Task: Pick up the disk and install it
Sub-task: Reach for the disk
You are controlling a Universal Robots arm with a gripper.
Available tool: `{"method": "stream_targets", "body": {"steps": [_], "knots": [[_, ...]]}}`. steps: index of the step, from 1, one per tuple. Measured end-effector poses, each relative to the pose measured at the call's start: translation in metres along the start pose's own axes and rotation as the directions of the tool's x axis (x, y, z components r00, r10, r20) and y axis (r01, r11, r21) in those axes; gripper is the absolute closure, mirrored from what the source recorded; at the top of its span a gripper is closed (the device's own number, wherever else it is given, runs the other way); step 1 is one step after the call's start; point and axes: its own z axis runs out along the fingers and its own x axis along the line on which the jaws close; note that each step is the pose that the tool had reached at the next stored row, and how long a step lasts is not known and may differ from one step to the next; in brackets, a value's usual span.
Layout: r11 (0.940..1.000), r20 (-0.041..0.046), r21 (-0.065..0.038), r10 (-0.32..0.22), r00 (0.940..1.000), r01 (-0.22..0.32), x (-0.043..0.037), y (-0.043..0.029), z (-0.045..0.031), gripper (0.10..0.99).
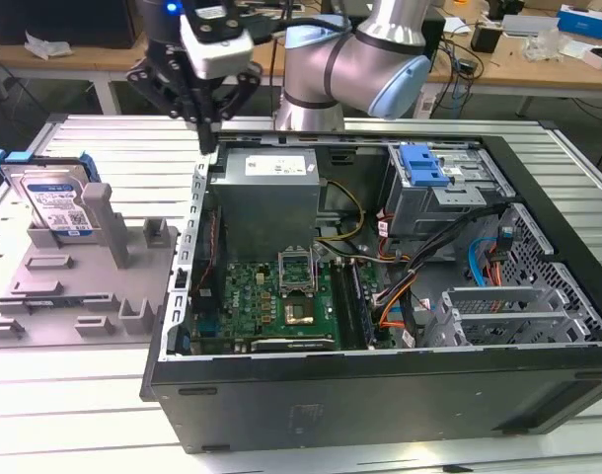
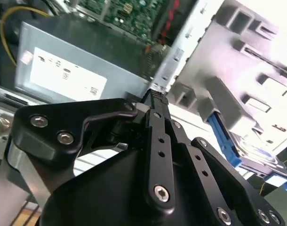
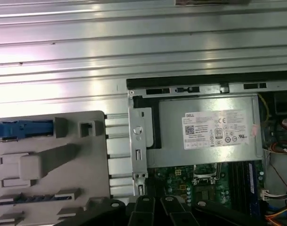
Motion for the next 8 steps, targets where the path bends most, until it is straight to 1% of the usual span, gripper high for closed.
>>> {"method": "stream_targets", "body": {"steps": [1,2,5,6,8], "knots": [[1.0,0.0,0.0,0.0,1.0,0.0,0.0114,0.0014,0.0007,0.98],[1.0,0.0001,0.0,0.0,1.0,0.0,0.0176,0.0024,0.001,0.98],[1.0,0.0002,0.0,0.0,1.0,0.0,0.0321,0.0063,0.0018,0.98],[1.0,0.0,0.0,0.0,1.0,0.0,0.0409,0.009,0.0022,0.98],[1.0,0.0,0.0,0.0,1.0,0.0,0.0511,0.012,0.0027,0.98]]}}
